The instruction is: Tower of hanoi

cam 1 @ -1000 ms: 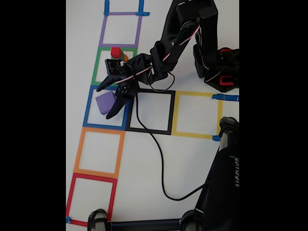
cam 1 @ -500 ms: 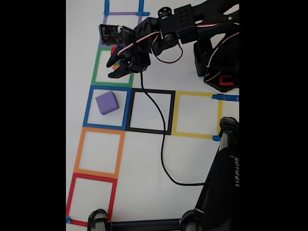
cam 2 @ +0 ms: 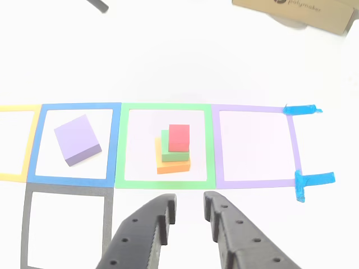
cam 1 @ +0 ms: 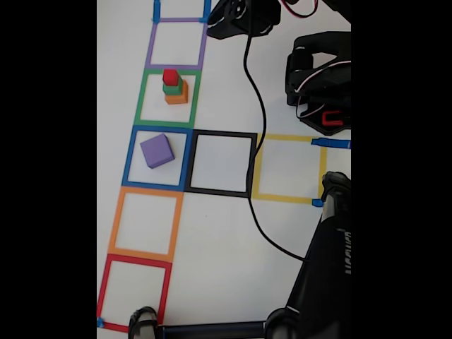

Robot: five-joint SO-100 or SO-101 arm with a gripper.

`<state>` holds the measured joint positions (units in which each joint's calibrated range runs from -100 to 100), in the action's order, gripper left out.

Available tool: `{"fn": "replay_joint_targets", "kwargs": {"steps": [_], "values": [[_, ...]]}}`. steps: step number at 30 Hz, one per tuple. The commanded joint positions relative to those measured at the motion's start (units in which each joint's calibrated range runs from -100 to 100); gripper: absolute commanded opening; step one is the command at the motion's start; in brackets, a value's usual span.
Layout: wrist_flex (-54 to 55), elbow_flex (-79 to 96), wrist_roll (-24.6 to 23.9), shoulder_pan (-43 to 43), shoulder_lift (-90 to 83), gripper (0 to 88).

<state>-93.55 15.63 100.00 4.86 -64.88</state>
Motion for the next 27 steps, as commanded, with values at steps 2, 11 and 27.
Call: {"fn": "replay_joint_targets", "kwargs": {"steps": [2, 11, 27], "values": [[-6.0, -15.1, 0.0, 3.5, 5.5, 1.1], [13.5, 18.4, 0.0, 9.9, -7.1, 2.9], [81.2, 72.1, 0.0, 12.4, -5.9, 28.6]]}}
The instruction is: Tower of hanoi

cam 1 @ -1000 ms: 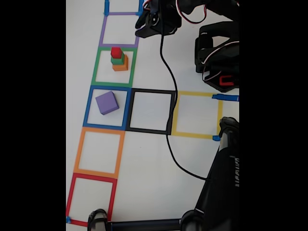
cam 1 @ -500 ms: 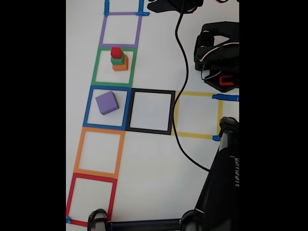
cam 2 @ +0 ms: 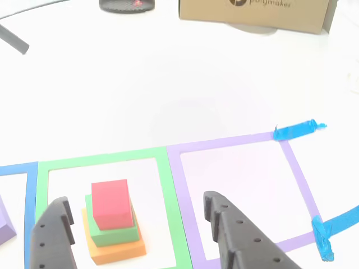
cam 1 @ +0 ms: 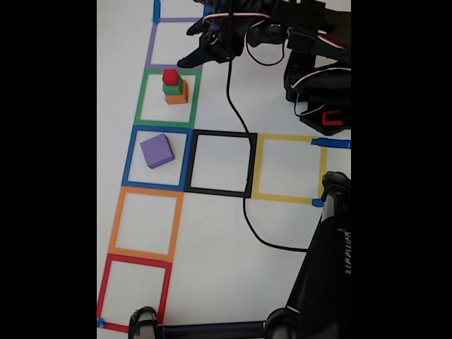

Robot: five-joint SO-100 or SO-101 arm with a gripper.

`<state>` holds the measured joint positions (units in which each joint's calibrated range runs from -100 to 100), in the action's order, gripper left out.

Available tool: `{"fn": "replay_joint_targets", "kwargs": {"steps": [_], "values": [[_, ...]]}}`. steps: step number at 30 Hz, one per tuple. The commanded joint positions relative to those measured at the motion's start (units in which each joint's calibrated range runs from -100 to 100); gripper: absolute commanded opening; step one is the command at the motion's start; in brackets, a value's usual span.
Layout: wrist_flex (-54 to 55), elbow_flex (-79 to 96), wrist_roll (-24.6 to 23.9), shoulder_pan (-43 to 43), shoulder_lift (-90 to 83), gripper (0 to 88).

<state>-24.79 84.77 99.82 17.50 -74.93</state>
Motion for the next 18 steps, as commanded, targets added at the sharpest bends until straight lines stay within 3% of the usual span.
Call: {"fn": "replay_joint_targets", "kwargs": {"steps": [1, 18], "values": [[14.7, 3.7, 0.2, -0.5, 5.4, 28.8], [54.7, 5.7, 0.2, -4.6, 40.7, 29.8]]}}
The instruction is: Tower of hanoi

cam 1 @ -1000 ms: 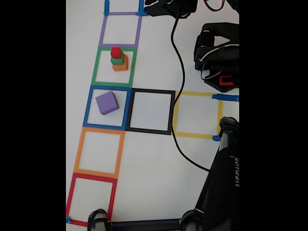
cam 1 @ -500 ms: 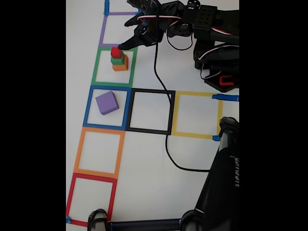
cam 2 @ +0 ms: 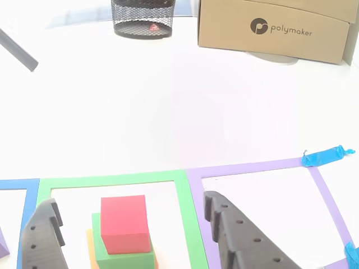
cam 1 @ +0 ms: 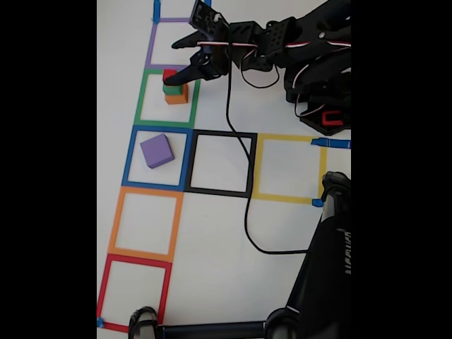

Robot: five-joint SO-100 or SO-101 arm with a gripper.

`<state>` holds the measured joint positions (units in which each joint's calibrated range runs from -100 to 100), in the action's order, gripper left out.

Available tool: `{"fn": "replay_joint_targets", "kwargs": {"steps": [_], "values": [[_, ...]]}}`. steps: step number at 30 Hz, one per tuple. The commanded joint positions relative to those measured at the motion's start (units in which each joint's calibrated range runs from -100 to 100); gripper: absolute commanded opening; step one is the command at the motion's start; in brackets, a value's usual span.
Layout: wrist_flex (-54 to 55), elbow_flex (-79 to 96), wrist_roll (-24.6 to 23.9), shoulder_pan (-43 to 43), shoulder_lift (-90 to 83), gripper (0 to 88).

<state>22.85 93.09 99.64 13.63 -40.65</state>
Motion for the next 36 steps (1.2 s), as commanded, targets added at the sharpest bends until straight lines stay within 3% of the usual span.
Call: {"fn": "replay_joint_targets", "kwargs": {"steps": [1, 11, 36], "values": [[8.3, -2.9, 0.4, -0.8, 8.1, 29.7], [18.0, -4.9, 0.4, -2.0, 20.0, 27.4], [19.9, -5.5, 0.4, -5.0, 24.8, 25.0]]}}
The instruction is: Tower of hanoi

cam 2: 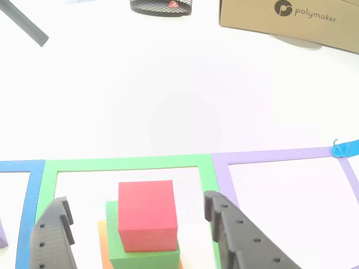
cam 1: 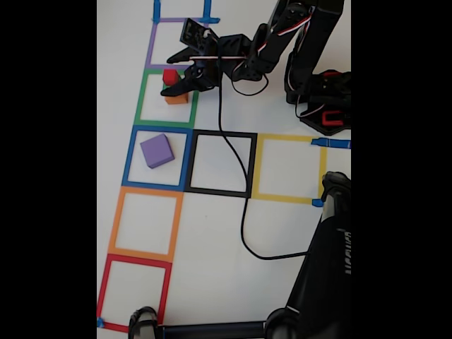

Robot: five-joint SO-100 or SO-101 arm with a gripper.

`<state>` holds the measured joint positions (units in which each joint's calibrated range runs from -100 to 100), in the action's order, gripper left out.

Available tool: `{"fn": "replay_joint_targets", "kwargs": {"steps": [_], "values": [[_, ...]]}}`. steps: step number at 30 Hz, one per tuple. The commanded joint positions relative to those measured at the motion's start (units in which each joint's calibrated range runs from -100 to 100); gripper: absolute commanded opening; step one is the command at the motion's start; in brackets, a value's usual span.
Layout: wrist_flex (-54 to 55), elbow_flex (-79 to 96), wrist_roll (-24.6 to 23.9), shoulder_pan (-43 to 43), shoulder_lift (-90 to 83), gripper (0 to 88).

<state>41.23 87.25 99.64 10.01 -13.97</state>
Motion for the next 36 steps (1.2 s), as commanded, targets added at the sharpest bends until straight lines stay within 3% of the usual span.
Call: {"fn": "replay_joint_targets", "kwargs": {"steps": [1, 10, 22, 36], "values": [[1.5, 0.6, 0.4, -1.7, -2.0, 25.0], [1.8, 0.7, 0.4, -3.3, -2.4, 23.7], [1.8, 0.6, 0.4, -3.4, -2.1, 8.2], [-0.1, 0.3, 0.4, -3.7, -3.8, 4.9]]}}
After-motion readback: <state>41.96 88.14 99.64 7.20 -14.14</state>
